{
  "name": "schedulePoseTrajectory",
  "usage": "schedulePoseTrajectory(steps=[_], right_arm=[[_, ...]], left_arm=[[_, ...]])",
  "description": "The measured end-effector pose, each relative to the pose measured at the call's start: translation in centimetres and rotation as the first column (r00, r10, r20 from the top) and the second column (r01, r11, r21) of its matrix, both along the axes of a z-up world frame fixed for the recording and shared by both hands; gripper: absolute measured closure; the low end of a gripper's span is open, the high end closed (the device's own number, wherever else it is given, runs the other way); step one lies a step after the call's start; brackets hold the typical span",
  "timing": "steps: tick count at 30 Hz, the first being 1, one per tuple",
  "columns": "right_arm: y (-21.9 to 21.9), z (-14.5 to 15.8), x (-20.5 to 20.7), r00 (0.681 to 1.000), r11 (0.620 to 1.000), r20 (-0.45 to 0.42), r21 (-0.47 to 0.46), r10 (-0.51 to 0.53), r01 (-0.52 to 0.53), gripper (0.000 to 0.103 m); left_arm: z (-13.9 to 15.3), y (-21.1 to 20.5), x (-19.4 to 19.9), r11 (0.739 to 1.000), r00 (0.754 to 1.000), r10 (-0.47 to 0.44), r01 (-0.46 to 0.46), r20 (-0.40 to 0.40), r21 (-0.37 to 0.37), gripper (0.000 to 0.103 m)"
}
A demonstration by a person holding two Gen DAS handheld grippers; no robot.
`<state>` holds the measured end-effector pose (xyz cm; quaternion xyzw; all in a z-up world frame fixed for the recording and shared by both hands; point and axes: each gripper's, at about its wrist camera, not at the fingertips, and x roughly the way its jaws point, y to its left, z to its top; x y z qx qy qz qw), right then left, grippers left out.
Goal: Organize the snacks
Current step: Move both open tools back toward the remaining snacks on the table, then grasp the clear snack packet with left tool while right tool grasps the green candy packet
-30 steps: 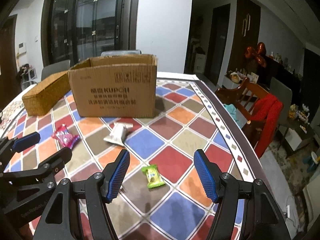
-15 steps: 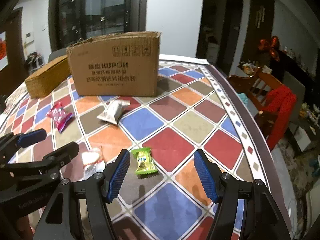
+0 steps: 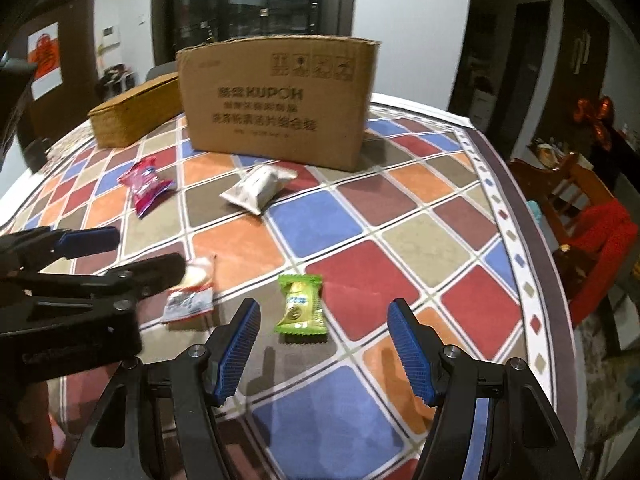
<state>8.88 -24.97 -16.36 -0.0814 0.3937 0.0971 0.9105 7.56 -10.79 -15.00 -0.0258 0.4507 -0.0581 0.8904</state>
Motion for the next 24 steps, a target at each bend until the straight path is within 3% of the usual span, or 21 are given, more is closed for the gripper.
schedulePoseTrajectory(steps=[12,18,22,24], right_arm=[[-0.5,-1.4,1.3,0.998,0.999,-0.056,0.041,-0.016,0.018,0.036],[0.0,-2.2,2.2,0.996,0.999,-0.086,0.033,-0.001,0.004,0.045],[-0.2,-2.5,2.5,0.995,0.999,-0.096,0.032,-0.023,0.026,0.052],[-0.2,-2.5,2.6,0.995,0.999,-0.094,0.03,-0.025,0.028,0.059]], left_arm=[[-1.3,-0.9,1.4,0.999,0.997,0.034,-0.035,-0.075,-0.012,0.028],[-2.5,-0.9,2.2,0.999,0.991,0.042,-0.044,-0.129,-0.015,0.044],[-2.7,-1.2,2.2,0.999,0.993,0.031,-0.03,-0.113,0.014,0.047],[-2.7,-1.2,2.2,0.999,0.994,0.026,-0.023,-0.103,0.024,0.055]])
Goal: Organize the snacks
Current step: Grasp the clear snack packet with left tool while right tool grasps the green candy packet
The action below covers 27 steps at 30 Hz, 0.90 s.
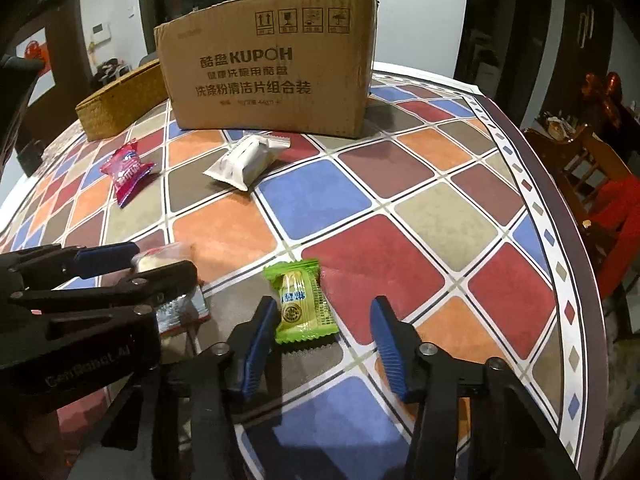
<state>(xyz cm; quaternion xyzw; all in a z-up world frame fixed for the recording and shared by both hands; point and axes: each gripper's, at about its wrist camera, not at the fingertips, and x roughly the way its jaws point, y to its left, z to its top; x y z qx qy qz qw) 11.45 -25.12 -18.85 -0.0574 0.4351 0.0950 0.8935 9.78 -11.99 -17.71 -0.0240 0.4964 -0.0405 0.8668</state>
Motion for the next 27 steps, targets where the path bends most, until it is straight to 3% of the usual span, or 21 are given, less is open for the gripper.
schedulePoseTrajectory(steps=[1,2,3,10,12,27], right_arm=[[0.0,0.0,0.0,1.0,1.0,0.002,0.001,0.002,-0.002,0.067],[0.1,0.0,0.0,1.0,1.0,0.002,0.004,0.005,-0.005,0.072],[0.1,0.1,0.1,1.0,1.0,0.002,0.004,0.005,-0.005,0.072],[0.1,0.2,0.1,1.0,1.0,0.008,0.014,-0.008,0.008,0.074],[0.1,0.3,0.0,1.0,1.0,0.014,0.017,-0.013,0.012,0.074],[0.0,2.1,-0.6,0.997,0.998,0.056,0.042,-0.052,0.05,0.074]], left_arm=[[0.0,0.0,0.0,1.0,1.0,-0.005,0.005,0.003,0.005,0.058],[0.1,0.0,-0.1,1.0,1.0,-0.011,0.011,0.007,0.004,0.069],[0.1,0.0,-0.1,1.0,1.0,-0.012,0.012,0.007,0.004,0.074],[0.1,0.0,-0.3,0.999,0.999,-0.034,0.034,0.012,-0.001,0.08],[0.2,0.0,-0.4,0.999,0.999,-0.04,0.041,0.014,-0.006,0.09],[1.4,0.8,-0.9,0.999,0.998,-0.044,0.045,0.046,-0.025,0.092]])
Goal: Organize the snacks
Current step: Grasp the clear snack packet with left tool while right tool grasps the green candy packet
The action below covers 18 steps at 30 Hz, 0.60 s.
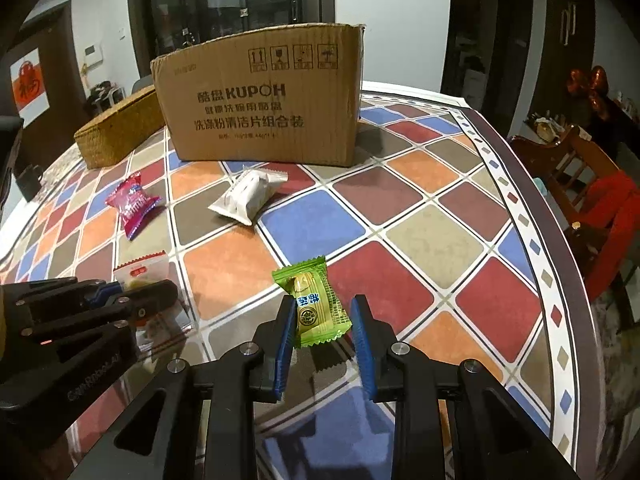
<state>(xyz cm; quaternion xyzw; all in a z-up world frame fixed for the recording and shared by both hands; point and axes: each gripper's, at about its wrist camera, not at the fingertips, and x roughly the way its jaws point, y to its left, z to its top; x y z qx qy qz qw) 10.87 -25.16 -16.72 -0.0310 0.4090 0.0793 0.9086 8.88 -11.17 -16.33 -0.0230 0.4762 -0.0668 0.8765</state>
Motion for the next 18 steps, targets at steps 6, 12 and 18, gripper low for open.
schedulePoseTrajectory(steps=[6,12,18], right_arm=[[0.4,0.7,-0.2,1.0,1.0,0.014,0.0,-0.009,0.009,0.074],[1.2,1.6,-0.1,1.0,1.0,0.029,0.0,-0.008,0.008,0.088],[2.0,2.2,0.3,0.999,1.0,0.03,-0.004,-0.014,0.014,0.088]], left_arm=[[0.8,0.7,-0.1,1.0,1.0,0.007,-0.007,0.022,-0.009,0.092],[1.5,1.5,0.0,1.0,0.999,0.011,-0.01,0.031,-0.022,0.092],[2.0,2.0,0.1,1.0,0.999,0.004,-0.003,0.043,-0.028,0.092]])
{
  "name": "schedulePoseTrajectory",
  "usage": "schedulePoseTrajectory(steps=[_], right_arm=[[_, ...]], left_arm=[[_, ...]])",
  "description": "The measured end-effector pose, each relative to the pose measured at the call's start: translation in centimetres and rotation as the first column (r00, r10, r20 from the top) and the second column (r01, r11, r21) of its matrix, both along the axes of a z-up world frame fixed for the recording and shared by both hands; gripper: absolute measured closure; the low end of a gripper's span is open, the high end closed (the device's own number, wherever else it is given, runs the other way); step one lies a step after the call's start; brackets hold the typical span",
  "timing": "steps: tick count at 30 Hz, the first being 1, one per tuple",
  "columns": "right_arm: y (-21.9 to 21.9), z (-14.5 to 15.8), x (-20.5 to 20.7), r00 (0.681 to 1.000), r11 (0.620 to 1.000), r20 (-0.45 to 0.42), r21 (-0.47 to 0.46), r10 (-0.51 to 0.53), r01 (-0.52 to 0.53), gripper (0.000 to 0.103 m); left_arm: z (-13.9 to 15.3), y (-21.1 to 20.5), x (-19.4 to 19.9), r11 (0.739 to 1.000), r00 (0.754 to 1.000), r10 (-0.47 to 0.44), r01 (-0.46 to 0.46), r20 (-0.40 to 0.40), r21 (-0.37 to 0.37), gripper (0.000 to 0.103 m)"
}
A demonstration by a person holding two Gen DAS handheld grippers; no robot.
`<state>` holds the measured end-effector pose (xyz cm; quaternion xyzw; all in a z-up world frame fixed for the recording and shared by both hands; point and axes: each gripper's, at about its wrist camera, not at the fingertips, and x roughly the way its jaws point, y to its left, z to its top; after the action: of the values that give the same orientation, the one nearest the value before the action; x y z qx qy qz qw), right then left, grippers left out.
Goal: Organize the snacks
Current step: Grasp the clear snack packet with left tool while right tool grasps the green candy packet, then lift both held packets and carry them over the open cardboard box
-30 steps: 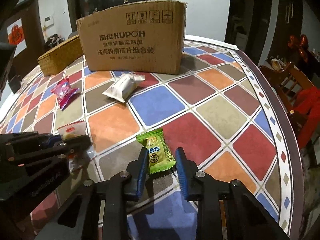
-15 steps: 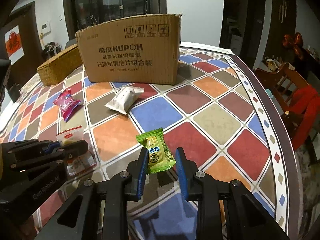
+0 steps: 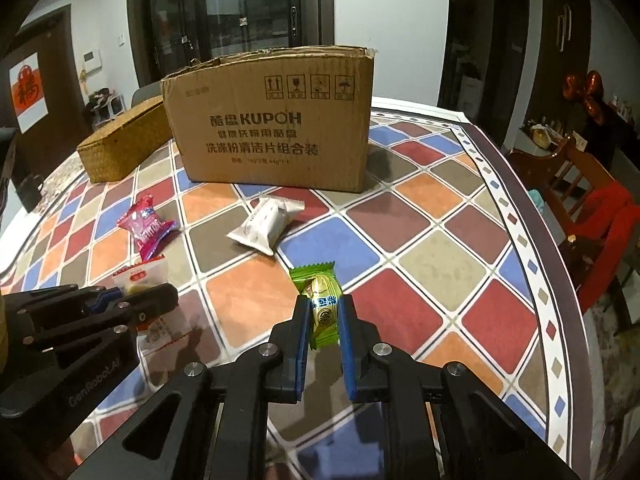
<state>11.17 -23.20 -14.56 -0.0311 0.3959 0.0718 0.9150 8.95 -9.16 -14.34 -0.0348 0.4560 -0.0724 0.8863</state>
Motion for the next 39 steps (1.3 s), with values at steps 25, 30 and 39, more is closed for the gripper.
schedulePoseTrajectory(steps=[25,30,39], right_arm=[[3.0,7.0,2.0,0.992,1.0,0.122,0.005,-0.015,0.015,0.088],[3.7,8.6,3.1,0.988,1.0,0.153,0.004,-0.008,0.008,0.088],[4.2,11.0,5.0,0.98,1.0,0.197,0.009,-0.011,0.009,0.088]], left_arm=[[6.1,3.2,3.1,0.999,0.994,-0.002,0.006,0.107,-0.034,0.092],[8.0,3.8,4.2,0.999,0.989,0.003,0.002,0.146,-0.034,0.092],[10.4,4.4,6.5,0.999,0.982,-0.002,0.008,0.188,-0.032,0.092]])
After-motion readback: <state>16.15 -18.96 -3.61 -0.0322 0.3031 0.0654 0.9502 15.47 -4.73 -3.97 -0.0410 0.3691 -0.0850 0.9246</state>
